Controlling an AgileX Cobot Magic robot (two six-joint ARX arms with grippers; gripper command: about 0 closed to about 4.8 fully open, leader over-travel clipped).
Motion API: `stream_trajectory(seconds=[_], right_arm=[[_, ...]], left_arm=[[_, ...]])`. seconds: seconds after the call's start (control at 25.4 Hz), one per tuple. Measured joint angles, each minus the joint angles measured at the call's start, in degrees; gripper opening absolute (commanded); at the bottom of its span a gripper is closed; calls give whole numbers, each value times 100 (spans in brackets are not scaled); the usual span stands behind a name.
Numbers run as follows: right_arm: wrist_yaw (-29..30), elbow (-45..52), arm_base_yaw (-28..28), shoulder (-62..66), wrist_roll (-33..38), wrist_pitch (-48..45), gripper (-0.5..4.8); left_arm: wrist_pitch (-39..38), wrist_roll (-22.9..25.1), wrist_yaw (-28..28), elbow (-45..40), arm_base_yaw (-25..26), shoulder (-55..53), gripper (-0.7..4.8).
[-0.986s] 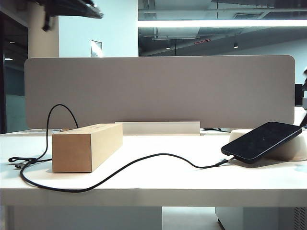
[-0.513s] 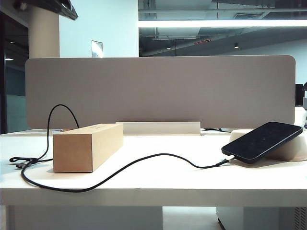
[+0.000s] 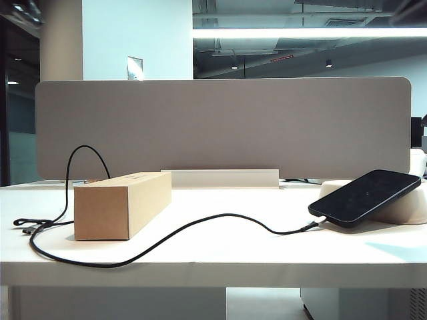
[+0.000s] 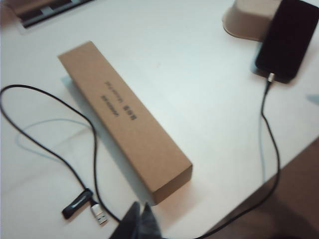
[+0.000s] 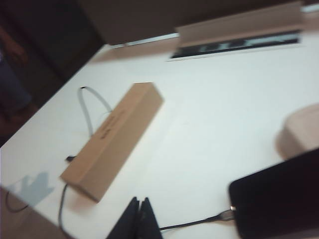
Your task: Pick up the charging cable and the phone, plug the charging cable into the charging port on the phone, and finally place them back on the table.
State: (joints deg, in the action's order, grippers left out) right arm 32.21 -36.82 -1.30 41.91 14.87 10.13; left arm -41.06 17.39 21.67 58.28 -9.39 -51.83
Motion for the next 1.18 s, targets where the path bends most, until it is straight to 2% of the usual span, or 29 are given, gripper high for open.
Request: stream_trajectory(seconds=[0.08, 0.16, 0.28, 0.43, 0.67, 0.91, 1.18], right_arm=[[-2, 7, -284, -313, -164, 210, -4], [9, 7, -404, -481, -214, 251, -4], [-15, 7, -422, -883, -249, 280, -4], [-24, 114, -420, -1346, -289, 446, -4], [-24, 892, -435, -2105, -282, 490, -4], [-48, 1401, -435, -2295, -24, 328, -4], [-214, 1622, -433, -2323, 315, -420, -4]], left_arm=[[96, -31, -157, -619, 2, 776, -6], [98, -50, -157, -822, 0, 1121, -6], [136, -251, -461, -1377, 2, 1847, -6], [107, -542, -518, -1873, 0, 2776, -6], [111, -944, -852, -2024, 0, 3615, -6], [133, -1132, -1034, -2194, 0, 4122, -6], [114, -1320, -1167, -2577, -2, 4599, -6]])
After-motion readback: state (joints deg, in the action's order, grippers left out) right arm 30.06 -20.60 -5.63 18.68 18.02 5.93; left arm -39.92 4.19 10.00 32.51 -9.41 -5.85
